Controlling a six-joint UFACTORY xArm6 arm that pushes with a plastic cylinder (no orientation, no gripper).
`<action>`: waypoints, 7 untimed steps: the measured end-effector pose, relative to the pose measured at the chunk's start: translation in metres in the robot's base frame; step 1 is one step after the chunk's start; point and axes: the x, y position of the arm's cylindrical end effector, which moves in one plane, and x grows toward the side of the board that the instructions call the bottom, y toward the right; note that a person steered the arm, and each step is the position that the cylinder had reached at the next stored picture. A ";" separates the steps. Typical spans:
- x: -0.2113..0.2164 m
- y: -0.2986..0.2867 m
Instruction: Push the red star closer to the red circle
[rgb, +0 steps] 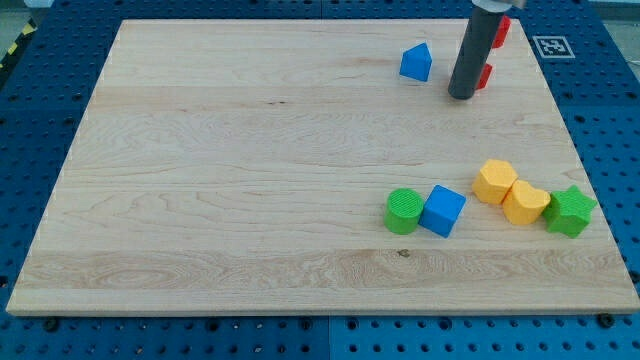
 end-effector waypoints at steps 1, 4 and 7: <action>-0.013 0.000; -0.043 0.009; -0.043 0.058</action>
